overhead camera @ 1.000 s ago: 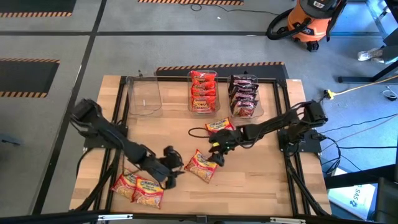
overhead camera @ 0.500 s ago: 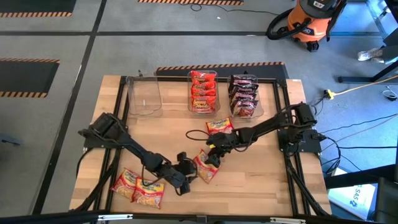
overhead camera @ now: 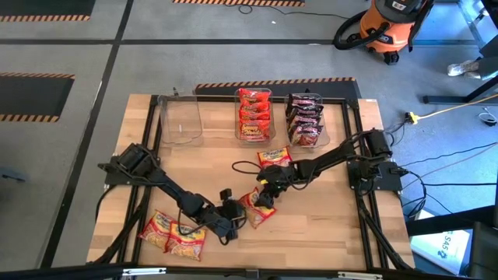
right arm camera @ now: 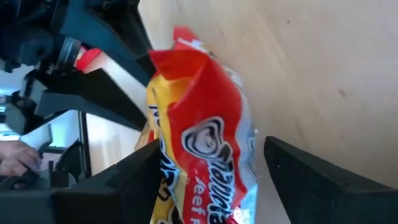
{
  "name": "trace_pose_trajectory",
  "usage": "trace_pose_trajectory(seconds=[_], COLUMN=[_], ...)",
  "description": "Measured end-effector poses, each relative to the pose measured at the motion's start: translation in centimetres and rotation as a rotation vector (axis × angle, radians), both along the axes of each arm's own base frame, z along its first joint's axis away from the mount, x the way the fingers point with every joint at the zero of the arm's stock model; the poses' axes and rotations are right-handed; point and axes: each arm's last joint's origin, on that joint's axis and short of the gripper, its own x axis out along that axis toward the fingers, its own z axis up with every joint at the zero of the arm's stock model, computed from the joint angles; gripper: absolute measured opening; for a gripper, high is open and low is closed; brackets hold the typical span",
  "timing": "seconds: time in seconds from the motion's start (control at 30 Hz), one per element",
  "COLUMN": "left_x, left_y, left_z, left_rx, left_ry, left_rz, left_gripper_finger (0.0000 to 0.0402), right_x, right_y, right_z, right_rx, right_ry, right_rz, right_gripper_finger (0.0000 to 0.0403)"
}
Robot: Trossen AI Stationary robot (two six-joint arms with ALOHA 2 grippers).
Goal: Sort Maruchan noodles
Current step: Put the red noodle pack into the left transparent bin
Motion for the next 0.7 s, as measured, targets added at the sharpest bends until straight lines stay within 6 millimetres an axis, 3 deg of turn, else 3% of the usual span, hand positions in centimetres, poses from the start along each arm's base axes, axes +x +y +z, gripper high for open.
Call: trace_pose_trajectory(seconds=[0.4, 0.7], left_x=[0.04, 0.29], left_y=[0.14, 0.33], left_z=[-0.03, 0.12], left_rx=[0.031, 0.037], left_ry=[-0.004, -0.040], left_rz=[0.000, 0.029], left_gripper_finger=[0.0165, 0.0165], right_x=[0.15, 0.65], right_y=[0.18, 0.77], right_z=[0.21, 0.84], right_rx=[0.061, 0.064], right_ry=[-0.021, -0.093], right_rz=[0.017, -0.076], right_gripper_finger=[0.0276, 0.0275])
